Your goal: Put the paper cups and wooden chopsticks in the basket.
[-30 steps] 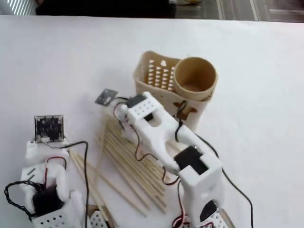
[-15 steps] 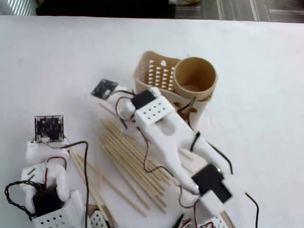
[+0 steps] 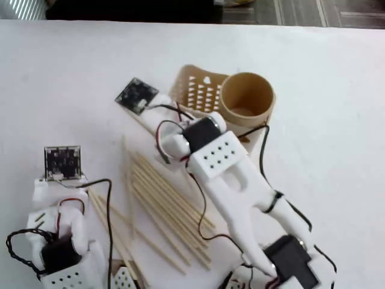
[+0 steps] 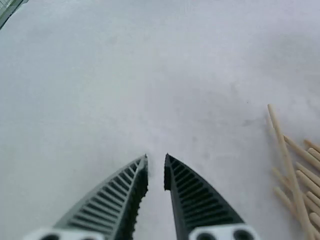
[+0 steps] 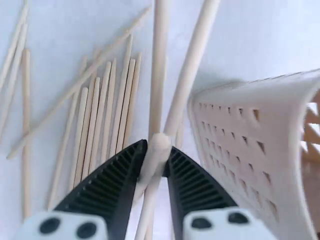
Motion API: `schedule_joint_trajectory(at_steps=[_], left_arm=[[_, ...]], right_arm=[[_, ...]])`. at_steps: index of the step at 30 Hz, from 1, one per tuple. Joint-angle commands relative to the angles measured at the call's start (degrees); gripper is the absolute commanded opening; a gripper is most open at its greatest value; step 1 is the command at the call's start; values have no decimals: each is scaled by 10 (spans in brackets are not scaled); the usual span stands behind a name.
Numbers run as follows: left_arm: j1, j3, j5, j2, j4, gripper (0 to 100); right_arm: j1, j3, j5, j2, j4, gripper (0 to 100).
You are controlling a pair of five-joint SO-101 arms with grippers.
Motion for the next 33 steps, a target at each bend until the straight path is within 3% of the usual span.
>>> schedule_joint_trajectory(at_steps=[1,13,23,33], left_arm=[[-4,-3,1,-7,-10,78],[-4,-3,1,-7,-10,78],[-4,-3,1,-7,-10,78],[-4,6,1,-7,-14,79]], right_arm=[[-6,-11,-23,-61,-27,19],[-9,-11,-113,-161,-50,23],[-31,-21,-114,-187,-120,19],[33,-92,-114,-186,-231,19]])
